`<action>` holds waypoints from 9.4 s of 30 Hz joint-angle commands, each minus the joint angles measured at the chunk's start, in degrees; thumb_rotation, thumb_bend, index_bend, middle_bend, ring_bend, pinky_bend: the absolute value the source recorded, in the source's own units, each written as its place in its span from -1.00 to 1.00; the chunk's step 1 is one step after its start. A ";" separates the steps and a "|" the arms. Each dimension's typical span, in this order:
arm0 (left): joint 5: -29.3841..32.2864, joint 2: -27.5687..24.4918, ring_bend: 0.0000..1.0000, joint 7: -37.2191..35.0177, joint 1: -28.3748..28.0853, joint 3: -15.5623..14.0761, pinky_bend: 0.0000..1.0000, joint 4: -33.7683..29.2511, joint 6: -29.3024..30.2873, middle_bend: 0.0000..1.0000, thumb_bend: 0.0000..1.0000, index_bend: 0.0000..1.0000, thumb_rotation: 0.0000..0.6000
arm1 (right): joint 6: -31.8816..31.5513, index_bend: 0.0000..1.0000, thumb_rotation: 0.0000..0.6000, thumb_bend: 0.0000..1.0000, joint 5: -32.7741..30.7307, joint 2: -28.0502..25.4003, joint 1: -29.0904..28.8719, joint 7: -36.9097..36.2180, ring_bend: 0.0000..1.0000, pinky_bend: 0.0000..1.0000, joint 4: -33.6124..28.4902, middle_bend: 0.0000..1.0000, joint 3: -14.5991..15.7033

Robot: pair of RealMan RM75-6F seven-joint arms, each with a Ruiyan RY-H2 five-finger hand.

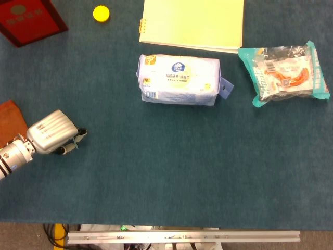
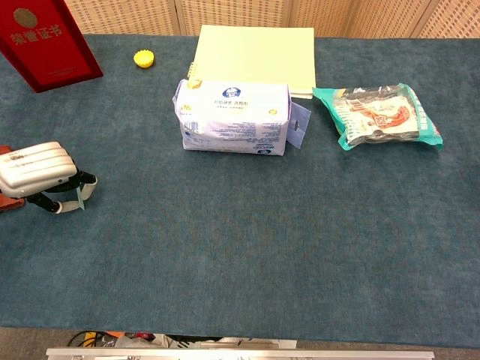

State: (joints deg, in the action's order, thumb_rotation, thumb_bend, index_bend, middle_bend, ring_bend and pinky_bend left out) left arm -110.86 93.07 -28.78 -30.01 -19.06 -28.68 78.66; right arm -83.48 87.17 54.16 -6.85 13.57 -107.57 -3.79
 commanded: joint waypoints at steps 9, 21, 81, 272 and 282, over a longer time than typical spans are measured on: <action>0.59 0.39 0.78 -0.65 -0.39 -0.04 0.62 -0.12 -0.70 0.85 -0.37 0.17 1.00 | 0.09 -0.29 1.00 -0.27 -0.22 0.08 0.02 -0.20 -0.64 -0.51 0.26 -0.41 -0.08; 0.80 0.62 0.79 0.16 -0.70 -0.23 0.62 -0.79 -1.29 0.85 -0.37 0.22 1.00 | -0.13 -0.29 1.00 -0.27 -0.26 0.02 0.14 -0.50 -0.64 -0.51 0.46 -0.41 -0.19; 11.53 -11.59 0.80 2.86 -15.77 17.78 0.62 -37.04 -8.77 0.85 -0.13 0.20 1.00 | 3.24 -0.29 1.00 -0.27 -0.68 1.83 -2.42 1.39 -0.64 -0.51 0.13 -0.40 -0.71; 45.14 -1.90 0.68 32.08 -22.50 32.14 0.61 -47.35 -32.86 0.63 -0.66 -1.00 1.00 | 0.97 -0.29 1.00 -0.27 -1.96 1.02 -0.95 -2.10 -0.63 -0.51 1.95 -0.40 -0.80; 46.77 -2.84 0.66 34.38 -23.32 31.31 0.61 -49.15 -35.03 0.61 -0.66 -1.00 1.00 | 0.80 -0.29 1.00 -0.27 -1.85 0.88 -0.81 -2.19 -0.63 -0.51 1.97 -0.40 -0.79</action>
State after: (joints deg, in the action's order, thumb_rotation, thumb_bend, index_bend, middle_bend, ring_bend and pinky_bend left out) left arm -64.19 90.28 5.51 -53.27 12.25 -77.74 43.70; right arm -82.69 85.33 55.04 -7.66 11.38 -105.60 -4.58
